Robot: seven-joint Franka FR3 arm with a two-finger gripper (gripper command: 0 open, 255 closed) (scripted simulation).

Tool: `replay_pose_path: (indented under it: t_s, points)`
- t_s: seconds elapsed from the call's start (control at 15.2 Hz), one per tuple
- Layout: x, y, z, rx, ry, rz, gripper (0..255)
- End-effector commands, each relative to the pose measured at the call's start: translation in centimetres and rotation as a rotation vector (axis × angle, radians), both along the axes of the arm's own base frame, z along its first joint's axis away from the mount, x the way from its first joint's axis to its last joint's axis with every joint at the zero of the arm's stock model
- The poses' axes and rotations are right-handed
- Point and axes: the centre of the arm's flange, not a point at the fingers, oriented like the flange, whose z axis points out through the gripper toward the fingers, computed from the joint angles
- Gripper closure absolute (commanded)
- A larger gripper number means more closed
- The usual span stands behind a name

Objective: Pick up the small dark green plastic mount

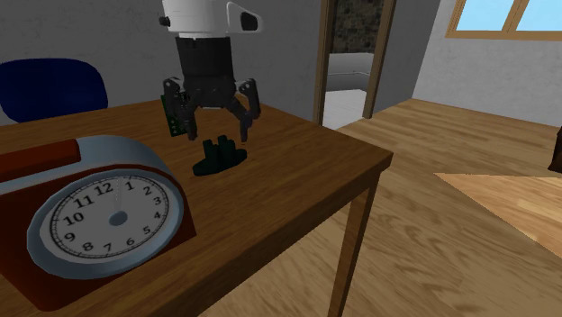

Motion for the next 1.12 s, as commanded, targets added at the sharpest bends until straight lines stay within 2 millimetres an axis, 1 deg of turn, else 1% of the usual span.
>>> replay_pose_path:
  t_s: [0.0,0.2,0.33,0.4,0.99,1.06]
  points:
    - [0.1,0.1,-1.1,0.0,0.0,-0.001,0]
    - [0.1,0.1,-2.7,0.0,0.0,-0.001,0]
    - [0.1,0.1,-3.0,0.0,0.0,-0.001,0]
    - [0.2,0.1,-3.0,0.0,0.0,-0.001,255]
    - [0.1,0.1,-3.0,0.0,0.0,-0.001,255]
    - [0.1,0.1,-2.4,0.0,0.0,-0.001,255]
